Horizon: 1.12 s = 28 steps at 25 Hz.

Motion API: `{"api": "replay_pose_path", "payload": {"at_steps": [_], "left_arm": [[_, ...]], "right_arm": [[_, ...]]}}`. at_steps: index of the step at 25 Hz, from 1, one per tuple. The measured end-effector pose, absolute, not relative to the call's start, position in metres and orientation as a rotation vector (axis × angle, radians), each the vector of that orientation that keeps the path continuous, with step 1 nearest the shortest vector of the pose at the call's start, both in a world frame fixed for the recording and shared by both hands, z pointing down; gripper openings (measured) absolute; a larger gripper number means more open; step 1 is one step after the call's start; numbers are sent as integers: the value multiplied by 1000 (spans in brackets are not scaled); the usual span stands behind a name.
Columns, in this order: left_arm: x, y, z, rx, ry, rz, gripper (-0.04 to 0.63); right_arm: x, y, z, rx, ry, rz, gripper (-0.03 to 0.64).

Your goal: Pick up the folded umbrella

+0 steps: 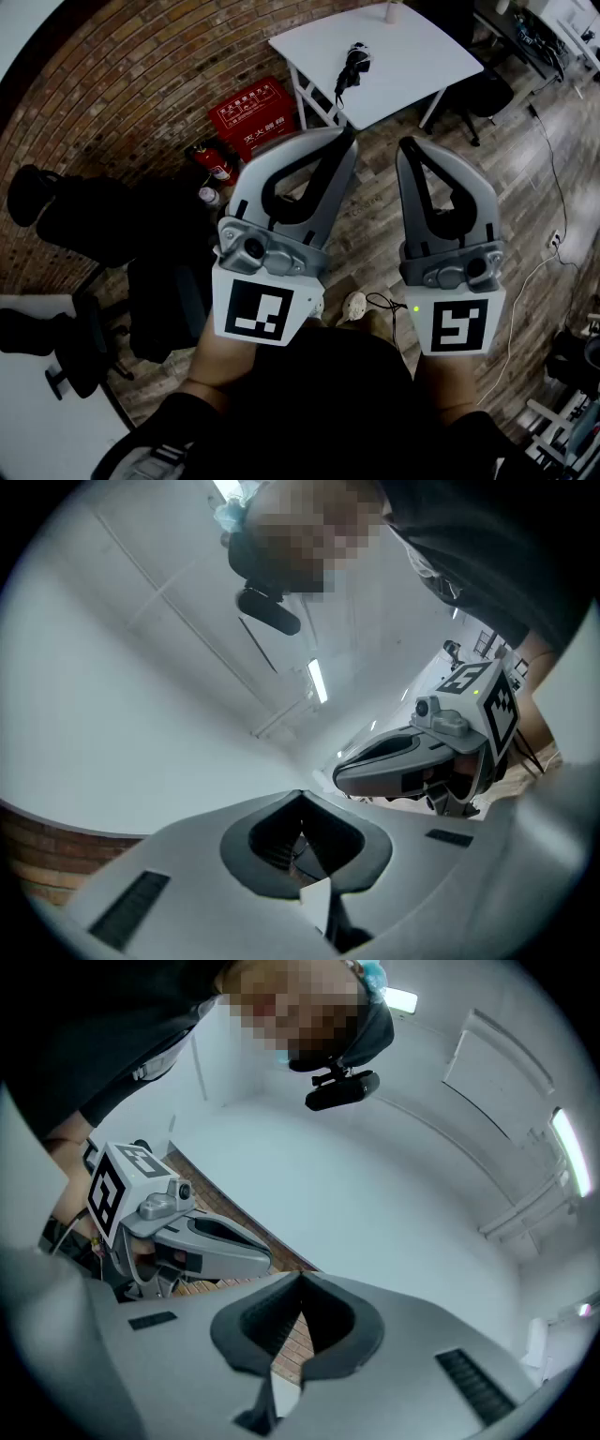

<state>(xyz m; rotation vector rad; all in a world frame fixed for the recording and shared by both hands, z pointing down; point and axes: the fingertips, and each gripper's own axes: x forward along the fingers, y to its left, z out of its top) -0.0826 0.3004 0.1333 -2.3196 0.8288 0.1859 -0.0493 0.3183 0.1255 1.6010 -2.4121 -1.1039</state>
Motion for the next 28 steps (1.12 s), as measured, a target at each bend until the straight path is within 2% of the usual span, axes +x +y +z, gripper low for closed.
{"api": "replay_pose_path", "payload": {"at_steps": [28], "left_arm": [[-89, 291, 132, -2317, 833, 193, 12]], "right_arm": [[-54, 313, 126, 1601, -2411, -1115, 28]]}}
